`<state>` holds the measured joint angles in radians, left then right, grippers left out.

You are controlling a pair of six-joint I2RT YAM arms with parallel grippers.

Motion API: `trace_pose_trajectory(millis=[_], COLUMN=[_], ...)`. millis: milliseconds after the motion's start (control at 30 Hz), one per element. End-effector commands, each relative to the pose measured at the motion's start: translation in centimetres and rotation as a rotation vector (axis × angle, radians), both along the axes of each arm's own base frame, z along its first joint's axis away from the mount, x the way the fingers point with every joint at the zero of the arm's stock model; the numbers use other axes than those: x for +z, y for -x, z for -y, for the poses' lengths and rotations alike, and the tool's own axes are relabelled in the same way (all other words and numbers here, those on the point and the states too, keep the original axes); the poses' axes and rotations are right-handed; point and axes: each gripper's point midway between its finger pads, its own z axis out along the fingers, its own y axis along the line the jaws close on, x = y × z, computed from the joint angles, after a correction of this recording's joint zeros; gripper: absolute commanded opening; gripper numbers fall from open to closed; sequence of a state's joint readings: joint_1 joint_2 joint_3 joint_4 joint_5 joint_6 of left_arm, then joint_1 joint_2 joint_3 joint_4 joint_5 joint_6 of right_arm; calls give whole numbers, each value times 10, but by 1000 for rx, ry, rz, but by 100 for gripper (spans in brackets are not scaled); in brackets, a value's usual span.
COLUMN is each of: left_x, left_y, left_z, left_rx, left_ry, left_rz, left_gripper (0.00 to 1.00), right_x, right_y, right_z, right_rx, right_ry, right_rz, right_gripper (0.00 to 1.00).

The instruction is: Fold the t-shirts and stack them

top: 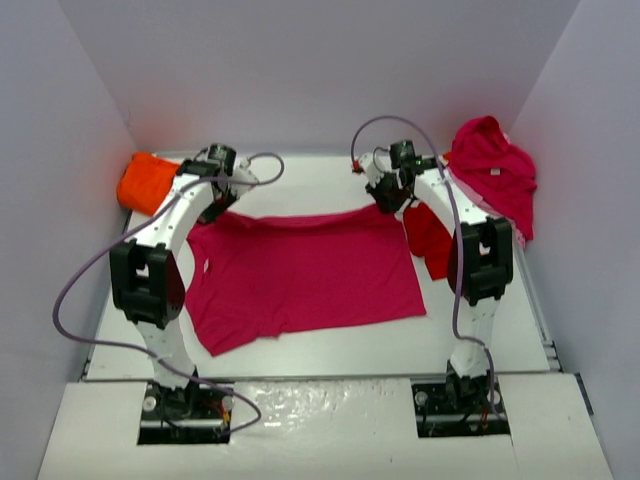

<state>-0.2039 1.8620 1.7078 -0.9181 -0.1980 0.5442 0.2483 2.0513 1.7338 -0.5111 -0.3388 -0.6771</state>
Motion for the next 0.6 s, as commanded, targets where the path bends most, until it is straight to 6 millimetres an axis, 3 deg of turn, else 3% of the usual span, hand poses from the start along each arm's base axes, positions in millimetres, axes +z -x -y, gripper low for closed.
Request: trace_pose_trajectory(millis=[0,233,567], left_x=[1,-4,-7], left_y=[22,55,107], left_z=[-2,-2,27], left_rx=[69,86,38], left_ry=[34,44,115], left_rz=[-8,-57,-133], left_gripper=[0,0,0], right_x=[27,12,2], right_y=[24,49,72], right_z=[-7,-2,7], right_rx=[47,59,61], right_ry=[-20,-9,14], right_rz=[15,-45,-92], right_gripper=[0,0,0])
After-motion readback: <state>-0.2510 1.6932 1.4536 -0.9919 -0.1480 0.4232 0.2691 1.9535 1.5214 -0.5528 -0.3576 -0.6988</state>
